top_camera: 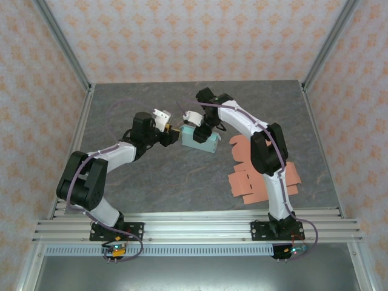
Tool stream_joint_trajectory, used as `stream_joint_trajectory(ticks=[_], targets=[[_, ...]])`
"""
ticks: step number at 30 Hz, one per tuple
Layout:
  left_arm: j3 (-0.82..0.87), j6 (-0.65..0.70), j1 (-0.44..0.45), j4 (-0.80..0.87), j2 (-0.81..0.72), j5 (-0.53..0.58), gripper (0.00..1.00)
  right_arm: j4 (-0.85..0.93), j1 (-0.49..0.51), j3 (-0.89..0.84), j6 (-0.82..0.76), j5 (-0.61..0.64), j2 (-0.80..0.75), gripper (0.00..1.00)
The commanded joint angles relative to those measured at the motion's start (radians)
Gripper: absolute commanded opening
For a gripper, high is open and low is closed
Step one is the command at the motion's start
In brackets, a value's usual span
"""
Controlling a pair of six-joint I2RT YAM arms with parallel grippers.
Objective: Fold the paper box
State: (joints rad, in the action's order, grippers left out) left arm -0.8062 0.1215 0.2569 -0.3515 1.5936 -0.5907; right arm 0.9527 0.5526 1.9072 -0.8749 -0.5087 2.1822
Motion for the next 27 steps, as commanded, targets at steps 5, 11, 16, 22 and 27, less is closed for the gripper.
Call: stream_joint_trajectory(ticks=[5,11,16,22,27], targets=[[-0.034,0.028,0.007,-0.152,0.026,-0.105,0.51,0.054,-0.002,-0.022,-0.017,-0.041,-0.014,0.46],[-0.032,0.113,0.022,-0.073,0.018,-0.132,0.48,0.050,-0.003,-0.023,-0.013,-0.043,-0.016,0.46],[0.015,0.179,0.017,-0.060,-0.020,-0.118,0.50,0.057,-0.003,-0.021,-0.016,-0.043,-0.015,0.46],[0.022,0.216,0.032,-0.060,-0.024,-0.102,0.51,0.107,-0.003,-0.035,-0.067,-0.093,-0.030,0.46],[0.022,0.242,0.062,-0.051,-0.023,-0.050,0.45,0.112,-0.004,-0.079,-0.079,-0.097,-0.060,0.46]])
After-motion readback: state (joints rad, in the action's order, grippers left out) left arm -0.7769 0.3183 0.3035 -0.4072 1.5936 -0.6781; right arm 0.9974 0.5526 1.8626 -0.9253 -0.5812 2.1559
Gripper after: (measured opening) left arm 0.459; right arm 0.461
